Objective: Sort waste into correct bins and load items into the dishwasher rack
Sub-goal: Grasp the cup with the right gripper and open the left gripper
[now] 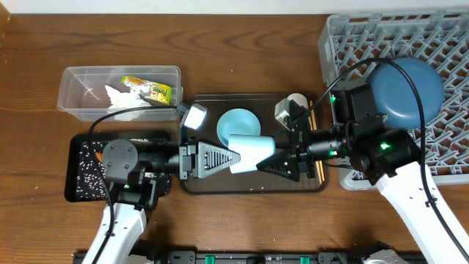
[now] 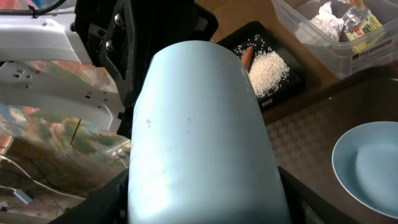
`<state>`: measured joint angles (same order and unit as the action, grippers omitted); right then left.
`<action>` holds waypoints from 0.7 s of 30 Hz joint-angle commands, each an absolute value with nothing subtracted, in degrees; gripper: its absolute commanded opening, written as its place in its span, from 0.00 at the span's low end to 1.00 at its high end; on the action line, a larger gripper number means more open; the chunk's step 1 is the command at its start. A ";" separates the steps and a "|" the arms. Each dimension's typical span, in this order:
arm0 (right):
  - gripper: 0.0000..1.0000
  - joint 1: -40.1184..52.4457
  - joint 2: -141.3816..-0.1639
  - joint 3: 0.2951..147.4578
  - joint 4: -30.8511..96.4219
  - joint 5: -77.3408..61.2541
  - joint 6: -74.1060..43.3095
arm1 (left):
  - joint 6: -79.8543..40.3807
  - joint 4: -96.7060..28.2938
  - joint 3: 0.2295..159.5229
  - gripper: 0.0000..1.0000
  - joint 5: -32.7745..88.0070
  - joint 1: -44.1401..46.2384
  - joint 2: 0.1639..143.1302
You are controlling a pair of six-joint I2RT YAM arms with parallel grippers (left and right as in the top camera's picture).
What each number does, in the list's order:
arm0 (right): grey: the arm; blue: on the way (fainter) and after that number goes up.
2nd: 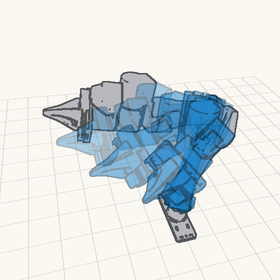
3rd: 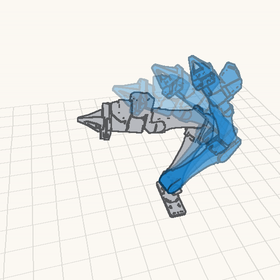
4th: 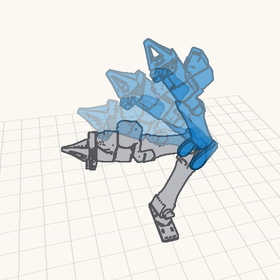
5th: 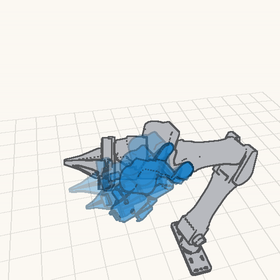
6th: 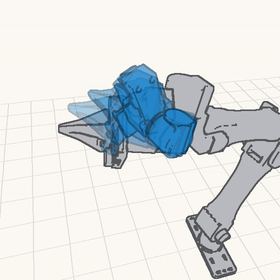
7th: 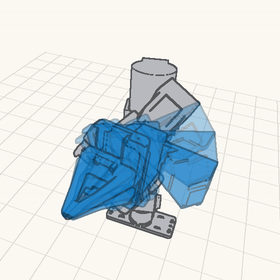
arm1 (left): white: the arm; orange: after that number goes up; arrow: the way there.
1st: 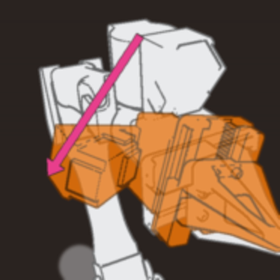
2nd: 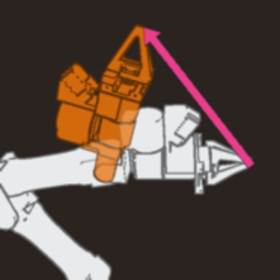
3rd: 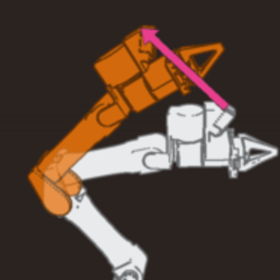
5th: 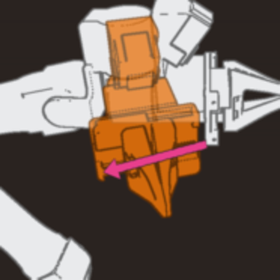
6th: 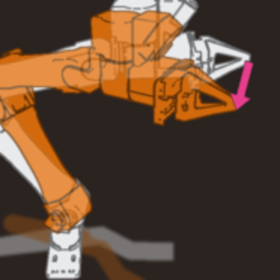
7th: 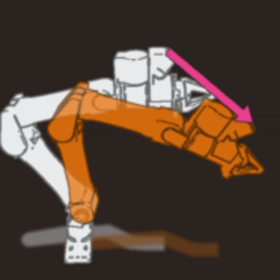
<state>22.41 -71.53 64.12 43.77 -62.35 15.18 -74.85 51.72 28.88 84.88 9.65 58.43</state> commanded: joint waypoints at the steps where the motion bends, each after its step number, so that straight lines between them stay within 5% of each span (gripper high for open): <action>1: 0.52 22.96 -71.55 64.69 42.70 -64.51 15.70 | -75.09 51.96 29.50 0.17 84.64 10.00 58.19; 8: 0.43 22.90 -71.55 64.69 42.19 -62.65 15.68 | -75.11 51.96 29.50 0.34 86.32 10.00 58.19; 21: 0.37 21.43 -71.53 64.69 42.28 -49.32 9.67 | -75.09 51.99 29.50 0.35 88.07 10.00 58.19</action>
<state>22.70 -71.40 64.12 42.52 -58.46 11.84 -75.16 51.31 28.88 85.17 9.76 58.87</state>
